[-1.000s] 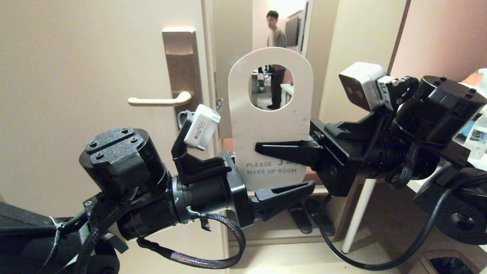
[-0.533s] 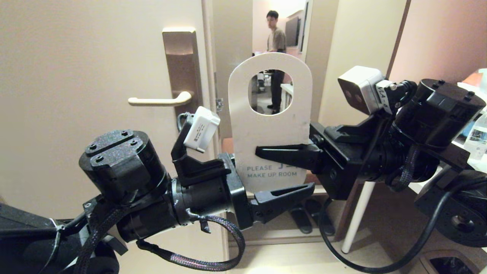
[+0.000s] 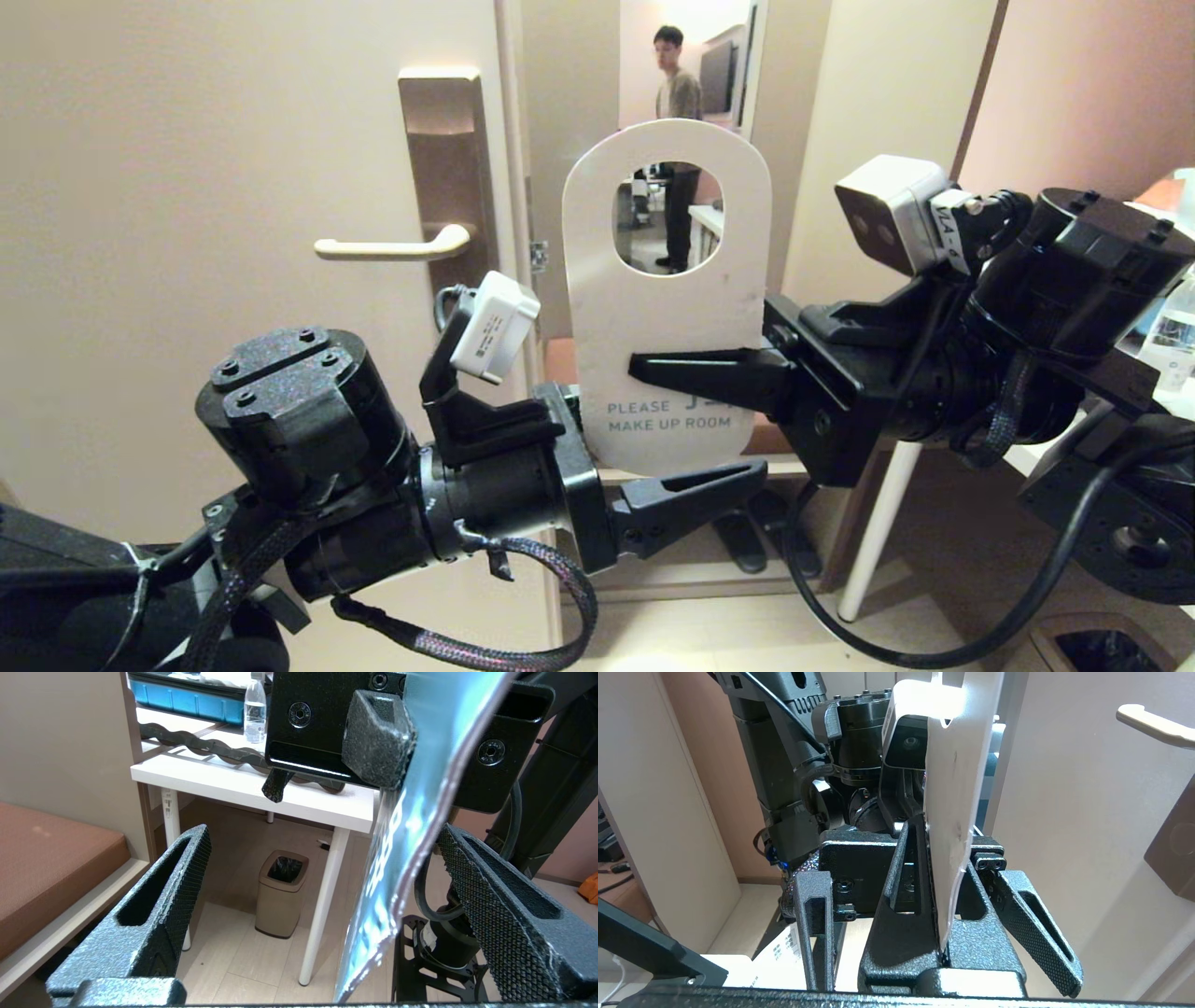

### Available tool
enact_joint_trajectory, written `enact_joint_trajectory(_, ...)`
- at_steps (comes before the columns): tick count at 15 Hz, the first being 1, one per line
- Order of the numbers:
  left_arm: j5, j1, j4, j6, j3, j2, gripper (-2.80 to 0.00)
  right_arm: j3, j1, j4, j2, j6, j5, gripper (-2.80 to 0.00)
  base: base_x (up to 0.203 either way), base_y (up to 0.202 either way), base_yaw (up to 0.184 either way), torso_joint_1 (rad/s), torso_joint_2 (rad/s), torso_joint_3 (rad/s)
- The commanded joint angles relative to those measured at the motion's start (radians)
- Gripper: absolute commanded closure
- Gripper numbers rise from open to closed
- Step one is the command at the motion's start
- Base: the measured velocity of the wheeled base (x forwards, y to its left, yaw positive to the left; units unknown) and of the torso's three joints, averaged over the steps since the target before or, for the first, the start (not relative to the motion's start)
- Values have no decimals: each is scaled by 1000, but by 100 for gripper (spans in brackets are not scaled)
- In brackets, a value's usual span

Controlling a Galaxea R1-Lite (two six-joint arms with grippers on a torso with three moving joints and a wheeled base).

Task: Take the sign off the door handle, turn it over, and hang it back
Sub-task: Hand it to the other hand

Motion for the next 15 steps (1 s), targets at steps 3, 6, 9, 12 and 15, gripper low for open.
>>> enact_joint_trajectory(3,-3,0,-6,0,-1,3,-280,0,0,-7,0,2,5,0,0,0,0,0,0,0)
enact_joint_trajectory(6,-4,-1,-27,-7,-5,9,0,0,0,-7,-1,0,5,0,0,0,0,0,0,0)
enact_joint_trajectory(9,-4,-3,-28,-6,-5,9,0,2,0,-7,0,-6,5,0,0,0,0,0,0,0)
enact_joint_trajectory(12,-4,-3,-28,-6,-5,9,0,2,0,-7,0,-4,5,0,0,0,0,0,0,0)
enact_joint_trajectory(15,-4,-3,-28,-4,-5,9,0,5,0,-7,0,-4,5,0,0,0,0,0,0,0)
